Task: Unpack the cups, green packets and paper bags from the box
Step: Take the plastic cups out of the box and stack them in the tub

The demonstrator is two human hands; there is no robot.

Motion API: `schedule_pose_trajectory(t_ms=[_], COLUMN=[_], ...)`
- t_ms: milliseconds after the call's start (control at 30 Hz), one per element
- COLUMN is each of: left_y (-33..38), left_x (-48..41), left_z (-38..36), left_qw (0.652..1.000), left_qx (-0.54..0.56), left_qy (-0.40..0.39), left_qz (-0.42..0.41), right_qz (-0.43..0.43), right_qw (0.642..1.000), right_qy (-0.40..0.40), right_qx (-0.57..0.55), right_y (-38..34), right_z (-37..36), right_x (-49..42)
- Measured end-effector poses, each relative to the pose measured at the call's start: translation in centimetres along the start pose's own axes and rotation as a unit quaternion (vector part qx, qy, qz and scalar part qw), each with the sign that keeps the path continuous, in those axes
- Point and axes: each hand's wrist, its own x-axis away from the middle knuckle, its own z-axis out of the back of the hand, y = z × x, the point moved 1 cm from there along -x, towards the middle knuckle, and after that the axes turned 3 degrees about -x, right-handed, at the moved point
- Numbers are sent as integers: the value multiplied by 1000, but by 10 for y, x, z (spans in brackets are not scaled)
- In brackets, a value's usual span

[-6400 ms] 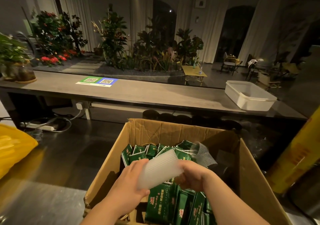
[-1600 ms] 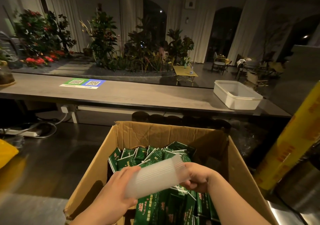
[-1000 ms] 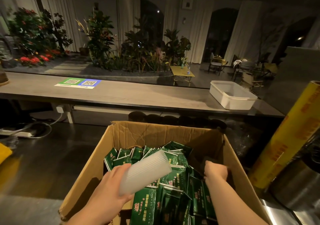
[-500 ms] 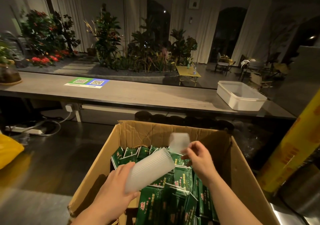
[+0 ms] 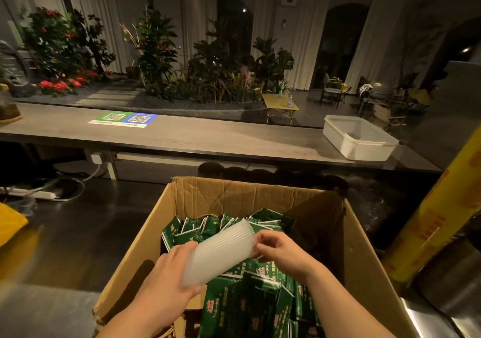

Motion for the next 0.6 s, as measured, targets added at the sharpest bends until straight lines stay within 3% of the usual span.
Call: schedule_pose_trajectory(t_ms=[67,133,200,233,400,600], left_y=[-1,-1,0,0,3,2], left_x=[0,0,-1,-1,-1,0], left_z=[0,-1,-1,-1,0,0], left_qw=[1000,1000,1000,1000,1000,1000], left_qx=[0,-1,-5,-6,-6,-1], left_qy=[0,1,-1,-1,2,0], left_qz=[4,3,2,3,4,6], right_qz=[-8,-17,-61,-92,-243,-244], right_qw=[1000,990,944,926,923,917], right_qy=[8,143,305,332,217,216], right_qx=[-28,0,111,151,206,229], right_y=[0,6,15,23,63,64], right_z=[-4,4,24,36,62,52], right_x=[-4,-13,-17,-16,-11,-24])
